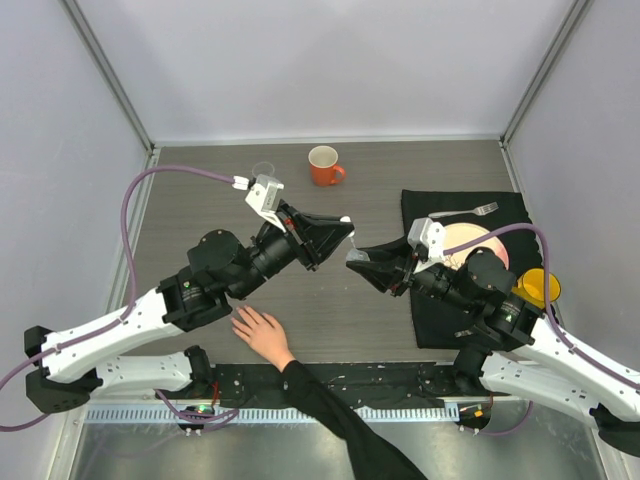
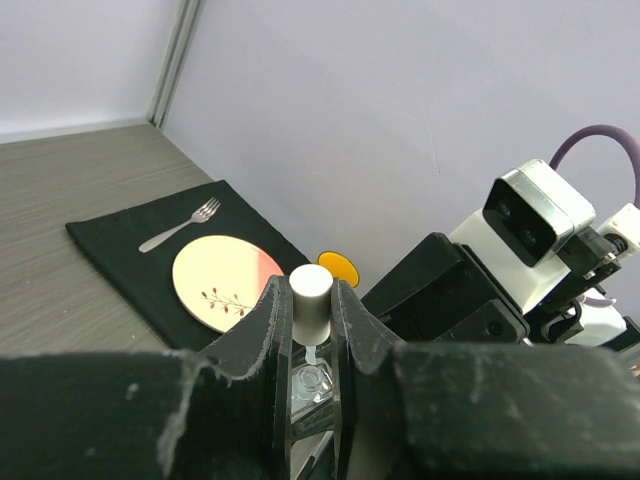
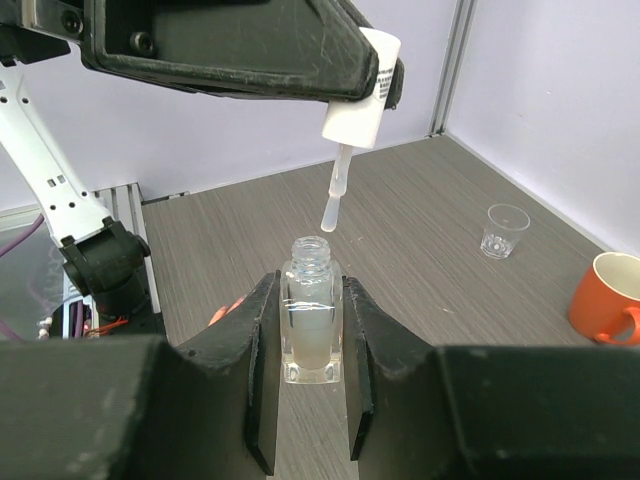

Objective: Paint the nails

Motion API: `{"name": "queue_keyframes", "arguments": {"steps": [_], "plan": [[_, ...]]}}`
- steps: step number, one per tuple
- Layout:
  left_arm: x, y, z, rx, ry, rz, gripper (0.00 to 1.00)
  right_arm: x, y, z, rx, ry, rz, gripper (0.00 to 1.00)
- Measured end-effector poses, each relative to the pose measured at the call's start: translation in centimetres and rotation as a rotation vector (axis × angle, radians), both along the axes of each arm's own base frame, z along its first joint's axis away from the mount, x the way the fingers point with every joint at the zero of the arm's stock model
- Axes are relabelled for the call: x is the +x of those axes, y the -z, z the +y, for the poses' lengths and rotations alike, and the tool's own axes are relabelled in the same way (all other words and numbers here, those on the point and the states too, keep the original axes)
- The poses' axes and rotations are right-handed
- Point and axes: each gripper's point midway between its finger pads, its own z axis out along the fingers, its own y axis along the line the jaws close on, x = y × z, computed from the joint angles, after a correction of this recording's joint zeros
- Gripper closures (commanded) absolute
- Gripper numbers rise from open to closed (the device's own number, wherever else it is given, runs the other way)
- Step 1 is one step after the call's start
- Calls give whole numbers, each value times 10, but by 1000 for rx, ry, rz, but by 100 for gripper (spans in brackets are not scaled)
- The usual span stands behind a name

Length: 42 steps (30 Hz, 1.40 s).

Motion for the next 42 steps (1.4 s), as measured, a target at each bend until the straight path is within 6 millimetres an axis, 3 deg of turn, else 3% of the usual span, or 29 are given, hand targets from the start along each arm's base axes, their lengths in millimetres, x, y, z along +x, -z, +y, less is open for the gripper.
{"name": "queue_keyframes", "arguments": {"steps": [42], "plan": [[-5, 17, -9, 14, 43, 27, 100, 3, -5, -4, 27, 29, 6, 99]]}}
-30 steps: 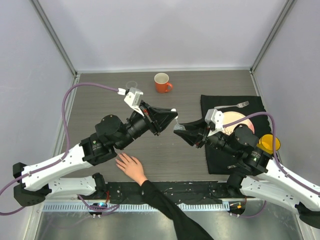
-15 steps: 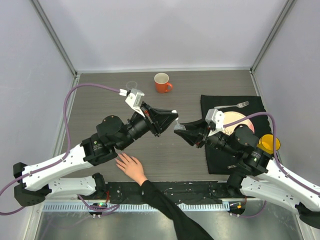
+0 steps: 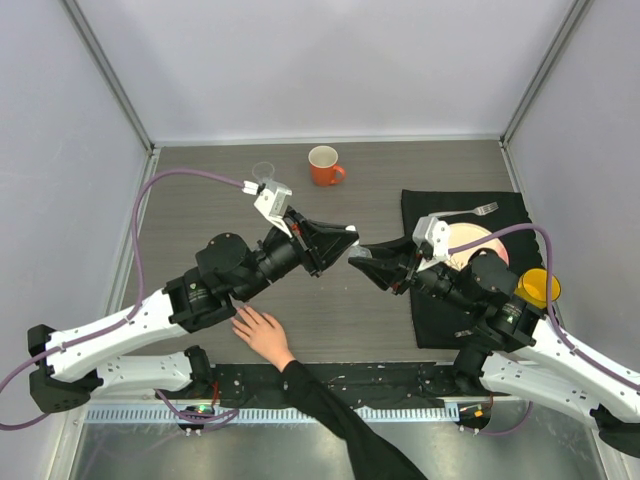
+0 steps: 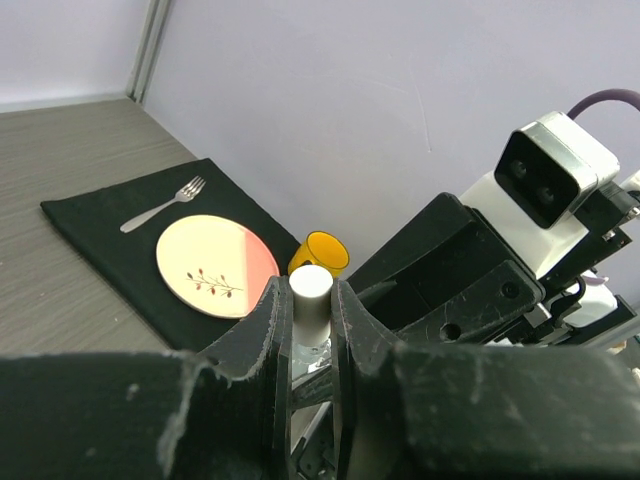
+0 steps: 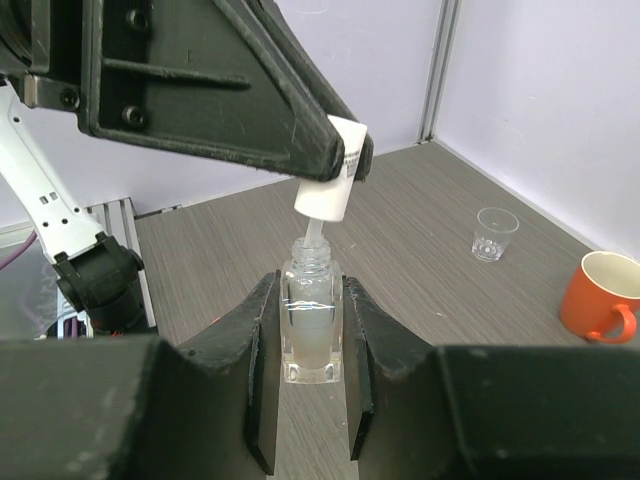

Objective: Paint the nails

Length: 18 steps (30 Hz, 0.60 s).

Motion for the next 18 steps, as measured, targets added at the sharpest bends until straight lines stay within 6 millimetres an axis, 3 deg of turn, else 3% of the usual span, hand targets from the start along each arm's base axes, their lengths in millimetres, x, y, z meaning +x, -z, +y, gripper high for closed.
{"name": "queue_keyframes", "arguments": {"steps": [18], "plan": [[-5, 2, -4, -9, 35, 18, 100, 0, -8, 0, 37, 3, -2, 99]]}}
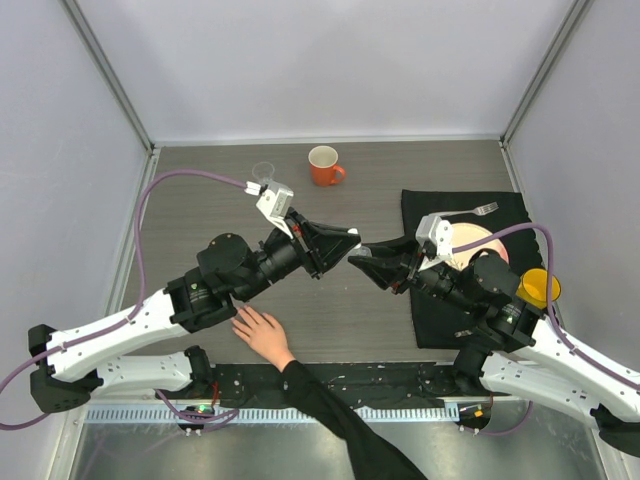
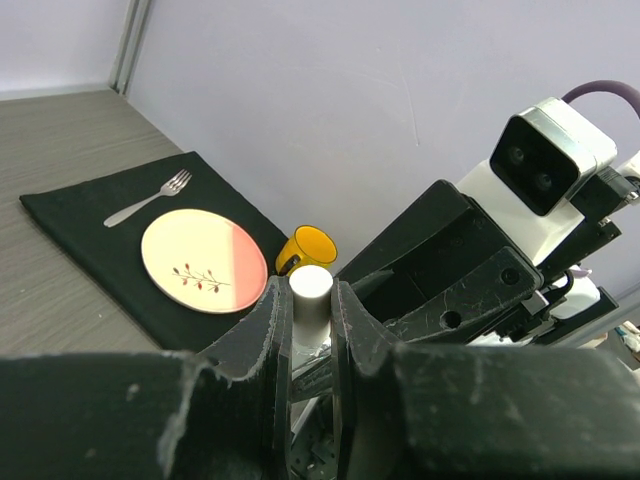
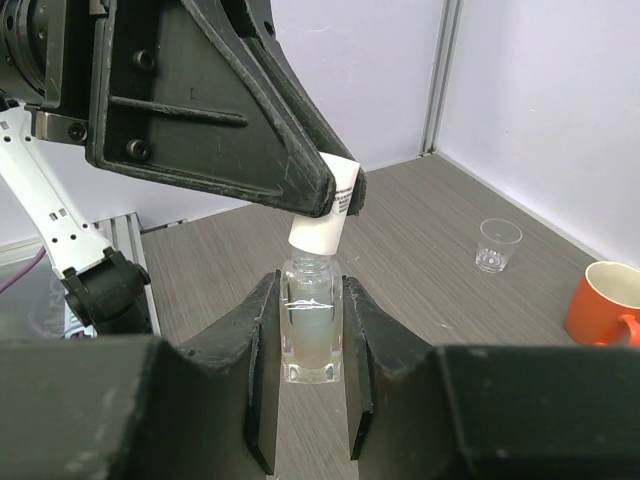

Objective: Paint the nails

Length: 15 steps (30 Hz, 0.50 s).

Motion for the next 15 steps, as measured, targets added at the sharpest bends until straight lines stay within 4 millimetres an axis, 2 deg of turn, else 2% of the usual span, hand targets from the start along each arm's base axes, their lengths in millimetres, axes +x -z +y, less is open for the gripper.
{"name": "queue_keyframes", "arguments": {"steps": [10, 15], "plan": [[-1, 2, -1, 18, 5, -17, 100, -2, 0, 1, 3, -12, 10, 99], [0, -9, 1, 16, 0, -32, 100, -3, 0, 2, 6, -19, 14, 99]]}}
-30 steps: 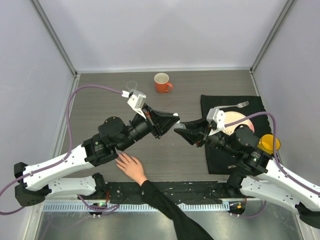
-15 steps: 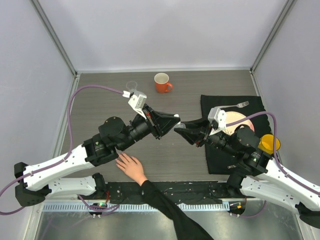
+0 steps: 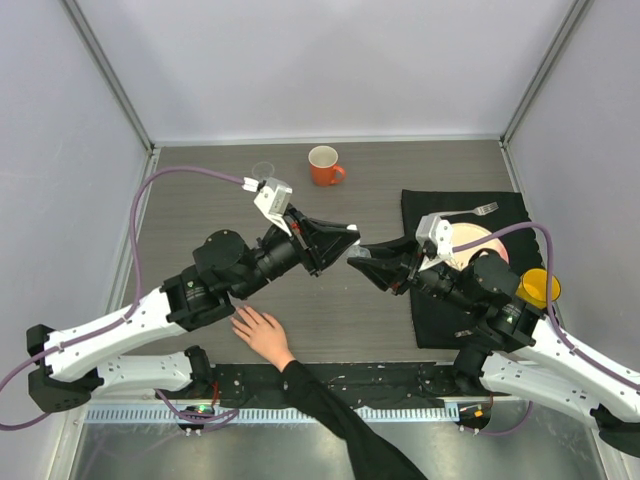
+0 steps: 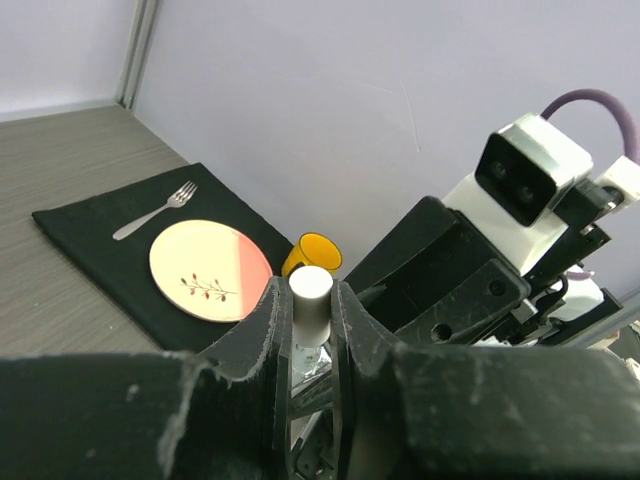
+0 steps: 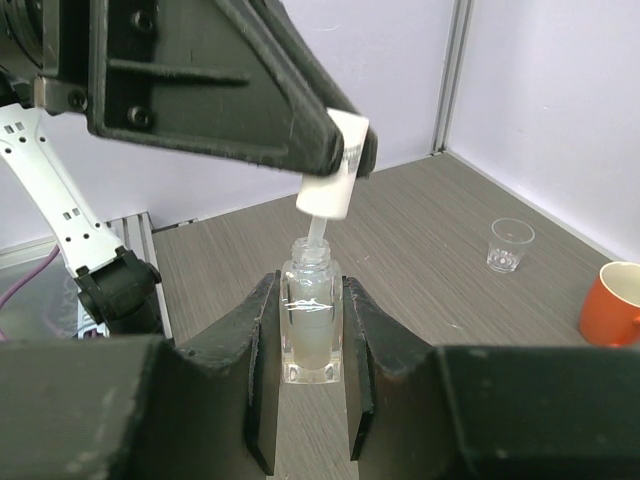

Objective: Paint the nails

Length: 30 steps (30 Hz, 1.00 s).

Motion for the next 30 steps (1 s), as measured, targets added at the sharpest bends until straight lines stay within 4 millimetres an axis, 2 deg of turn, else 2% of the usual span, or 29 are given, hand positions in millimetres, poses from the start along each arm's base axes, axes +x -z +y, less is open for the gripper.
{"name": "queue_keyframes", "arguments": {"steps": [8, 19, 30], "plan": [[-1, -25, 5, -37, -8, -30, 100, -3, 2, 2, -9, -21, 0, 99], [6, -24, 13, -11, -61, -47, 100, -5, 2, 2, -10, -28, -2, 99], [12, -37, 30, -17, -127, -60, 100, -6, 1, 1, -6, -34, -9, 99]]}}
